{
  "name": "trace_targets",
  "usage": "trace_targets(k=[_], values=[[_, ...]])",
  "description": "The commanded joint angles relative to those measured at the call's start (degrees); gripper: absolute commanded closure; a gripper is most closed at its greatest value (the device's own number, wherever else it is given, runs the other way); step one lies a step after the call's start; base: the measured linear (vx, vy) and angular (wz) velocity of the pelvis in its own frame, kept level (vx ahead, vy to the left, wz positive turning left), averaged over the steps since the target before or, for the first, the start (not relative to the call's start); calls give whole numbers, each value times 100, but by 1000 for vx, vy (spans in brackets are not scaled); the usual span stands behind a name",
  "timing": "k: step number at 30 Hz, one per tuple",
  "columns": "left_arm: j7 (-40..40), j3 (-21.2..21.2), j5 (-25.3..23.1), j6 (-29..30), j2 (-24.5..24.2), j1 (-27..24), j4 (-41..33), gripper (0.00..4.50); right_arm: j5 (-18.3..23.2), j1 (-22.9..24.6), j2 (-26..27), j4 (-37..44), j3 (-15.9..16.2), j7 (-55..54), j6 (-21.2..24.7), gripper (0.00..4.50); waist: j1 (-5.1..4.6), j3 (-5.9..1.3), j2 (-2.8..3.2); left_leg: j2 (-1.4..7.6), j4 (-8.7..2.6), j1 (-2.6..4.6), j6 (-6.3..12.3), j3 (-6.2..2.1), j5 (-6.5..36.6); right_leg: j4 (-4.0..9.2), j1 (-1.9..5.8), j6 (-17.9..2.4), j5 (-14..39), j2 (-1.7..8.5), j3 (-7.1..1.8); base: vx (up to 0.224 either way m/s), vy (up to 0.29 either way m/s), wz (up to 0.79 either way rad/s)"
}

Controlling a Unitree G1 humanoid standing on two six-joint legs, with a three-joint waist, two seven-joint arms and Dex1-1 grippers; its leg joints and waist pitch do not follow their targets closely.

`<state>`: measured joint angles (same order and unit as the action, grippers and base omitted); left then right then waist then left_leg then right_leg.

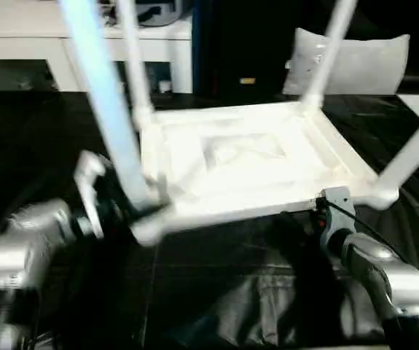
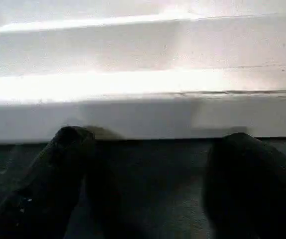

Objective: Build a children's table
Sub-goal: Rotate table base

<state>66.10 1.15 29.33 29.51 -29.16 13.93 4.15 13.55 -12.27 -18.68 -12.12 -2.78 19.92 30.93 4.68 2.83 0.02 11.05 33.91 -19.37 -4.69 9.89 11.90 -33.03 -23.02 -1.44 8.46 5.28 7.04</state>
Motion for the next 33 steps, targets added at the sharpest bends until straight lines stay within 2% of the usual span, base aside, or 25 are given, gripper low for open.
trace_targets(k=[1,3,4,5,8,12,18,21,26,31,33], values=[[43,-349,178,234,142,-52,-499,3,-43,-236,13,-195,-1,125,-245,0,-45,-286,-19,194,-459,-11,46,-52,1438,492,259,-451,2931,371,-319,0,0,0],[-18,-500,258,350,323,-58,-707,3,-45,-372,19,-370,51,253,-380,0,-79,-290,-109,177,-444,-24,93,-42,1345,501,266,-383,3011,364,-318,0,0,0],[-45,-567,283,396,402,-43,-777,3,-43,-437,21,-452,79,317,-445,0,-82,-292,-93,178,-441,-22,89,-48,1355,493,272,-393,3033,369,-310,0,0,0],[-49,-577,286,403,414,-41,-787,3,-43,-447,22,-464,83,326,-454,0,-112,-287,-111,170,-434,-36,101,-49,1318,507,275,-374,3053,362,-306,0,0,0],[-122,-870,462,663,653,10,-1124,3,-108,-753,85,-872,250,671,-854,0,-188,-300,-159,164,-417,-62,153,-48,1235,492,289,-372,2976,352,-306,0,0,0],[-222,-1052,829,1110,954,140,-1415,3,-206,-1054,165,-1282,408,970,-1162,0,-261,-320,-188,158,-386,-105,238,-36,965,423,317,-552,2648,335,-318,0,0,0],[-198,-1323,945,1405,1124,260,-1549,3,-311,-1274,260,-1550,646,1308,-1422,0,-255,-351,-162,179,-361,-103,352,-22,638,325,330,-856,1962,311,-336,0,0,0],[-213,-1448,995,1495,1174,280,-1616,3,-380,-1365,310,-1724,721,1468,-1580,0,-259,-343,-164,181,-359,-98,361,-13,633,319,336,-955,1863,306,-341,0,0,0],[-196,-1633,976,1555,1283,354,-1643,3,-482,-1443,358,-1885,755,1519,-1719,0,-241,-338,-171,180,-362,-82,326,-10,715,340,335,-901,2031,310,-345,0,0,0],[-207,-1664,968,1546,1336,396,-1608,3,-502,-1447,381,-1908,789,1565,-1770,0,-253,-325,-173,172,-362,-80,275,-20,870,384,332,-733,2373,308,-333,0,0,0],[-344,-1679,884,1447,1481,464,-1493,3,-510,-1450,432,-1920,838,1660,-1826,0,-249,-332,-175,173,-358,-78,276,-19,839,381,332,-725,2342,309,-337,0,0,0]])
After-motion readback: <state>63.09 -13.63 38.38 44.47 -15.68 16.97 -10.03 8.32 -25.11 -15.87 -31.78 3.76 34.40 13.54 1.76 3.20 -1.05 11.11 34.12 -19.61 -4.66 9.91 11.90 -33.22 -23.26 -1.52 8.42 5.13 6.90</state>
